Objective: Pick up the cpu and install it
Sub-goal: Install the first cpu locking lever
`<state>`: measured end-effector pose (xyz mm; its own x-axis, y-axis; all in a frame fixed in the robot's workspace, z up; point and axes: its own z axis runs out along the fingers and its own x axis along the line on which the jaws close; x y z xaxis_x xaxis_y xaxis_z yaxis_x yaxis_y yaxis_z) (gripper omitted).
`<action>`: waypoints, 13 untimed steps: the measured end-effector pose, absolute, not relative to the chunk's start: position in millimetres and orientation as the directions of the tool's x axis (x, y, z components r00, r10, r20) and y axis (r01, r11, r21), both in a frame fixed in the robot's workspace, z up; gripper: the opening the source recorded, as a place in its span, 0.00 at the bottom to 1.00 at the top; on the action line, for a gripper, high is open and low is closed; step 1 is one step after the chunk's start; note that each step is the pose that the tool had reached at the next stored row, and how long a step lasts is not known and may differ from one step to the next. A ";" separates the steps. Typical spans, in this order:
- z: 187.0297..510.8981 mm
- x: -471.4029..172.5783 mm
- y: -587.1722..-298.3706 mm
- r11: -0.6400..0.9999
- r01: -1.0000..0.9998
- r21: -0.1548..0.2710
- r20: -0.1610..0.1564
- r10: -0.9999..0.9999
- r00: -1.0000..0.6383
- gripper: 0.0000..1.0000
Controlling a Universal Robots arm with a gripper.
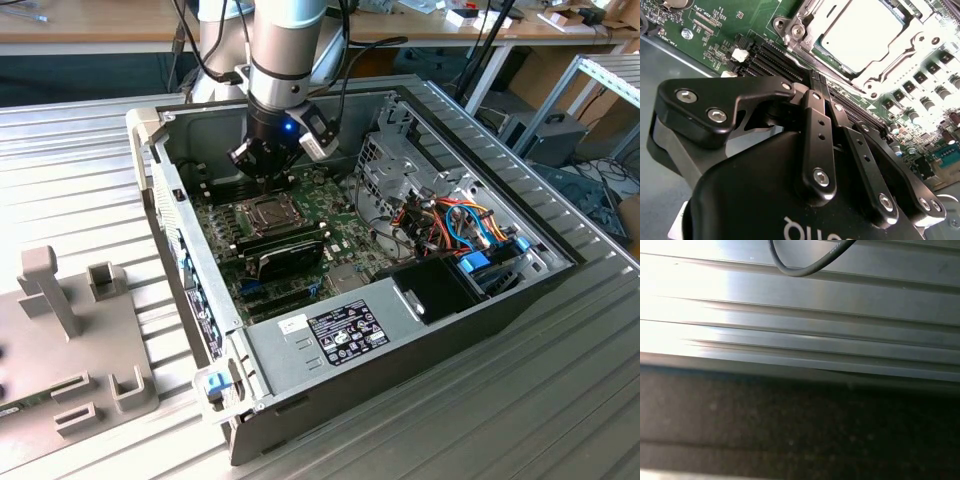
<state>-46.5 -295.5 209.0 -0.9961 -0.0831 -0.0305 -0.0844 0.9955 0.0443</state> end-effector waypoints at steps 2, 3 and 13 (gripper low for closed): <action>208.8 -45.0 -295.5 0.995 -0.084 0.044 -0.031 -0.083 -0.996 0.11; 208.7 -44.1 -295.5 0.995 -0.084 0.044 -0.031 -0.083 -0.996 0.11; 206.1 -40.5 -295.8 0.995 -0.084 0.044 -0.031 -0.083 -0.996 0.11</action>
